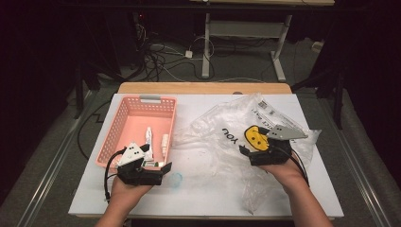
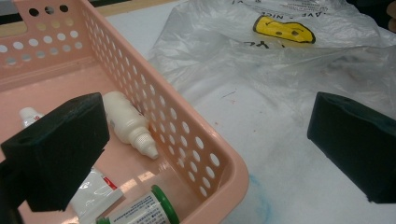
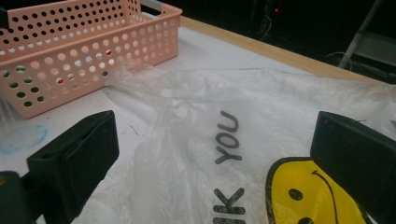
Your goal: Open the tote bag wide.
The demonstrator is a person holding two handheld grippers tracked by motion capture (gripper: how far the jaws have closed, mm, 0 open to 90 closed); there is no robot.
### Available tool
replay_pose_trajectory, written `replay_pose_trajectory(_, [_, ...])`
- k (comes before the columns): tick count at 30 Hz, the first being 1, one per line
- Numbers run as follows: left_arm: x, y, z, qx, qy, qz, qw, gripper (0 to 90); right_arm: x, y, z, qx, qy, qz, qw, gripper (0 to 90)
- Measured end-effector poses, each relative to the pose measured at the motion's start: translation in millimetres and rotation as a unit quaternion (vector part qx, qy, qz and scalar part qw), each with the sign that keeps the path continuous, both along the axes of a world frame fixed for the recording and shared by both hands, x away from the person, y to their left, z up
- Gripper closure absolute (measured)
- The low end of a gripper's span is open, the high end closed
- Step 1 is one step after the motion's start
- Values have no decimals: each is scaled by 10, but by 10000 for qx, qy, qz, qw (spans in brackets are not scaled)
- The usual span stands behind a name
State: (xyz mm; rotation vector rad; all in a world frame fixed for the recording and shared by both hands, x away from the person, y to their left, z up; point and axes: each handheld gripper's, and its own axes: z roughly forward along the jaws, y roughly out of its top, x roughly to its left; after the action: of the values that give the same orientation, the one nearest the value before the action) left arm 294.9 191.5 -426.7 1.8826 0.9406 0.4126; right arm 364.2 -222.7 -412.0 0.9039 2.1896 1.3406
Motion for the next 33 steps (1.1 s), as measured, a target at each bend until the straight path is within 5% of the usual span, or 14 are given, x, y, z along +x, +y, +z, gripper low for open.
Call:
replay_pose_trajectory(4, [-54, -13, -11, 77, 3, -2, 10000, 0, 25, 102, -37, -59, 70, 129, 9999, 41])
replay_pose_trajectory(9, [-109, 16, -10, 135, -8, 49, 9999, 0, 73, 252, -161, -458, 392, 450, 9972, 158])
replay_pose_trajectory(18, [-103, 0, -48, 186, 62, 2, 9998, 0, 12, 119, -55, -315, 318, 540, 9975, 340])
replay_pose_trajectory(20, [-103, -5, -54, 199, 73, -17, 9998, 0, 8, 116, -93, -381, 453, 638, 9962, 366])
replay_pose_trajectory(25, [-97, -18, -54, 203, 81, -31, 9998, 0, -3, 288, -323, -933, 829, 927, 9878, 379])
replay_pose_trajectory(33, [-98, -25, -59, 199, 93, -49, 9997, 0, -12, 468, -552, -1455, 930, 1175, 9779, 447])
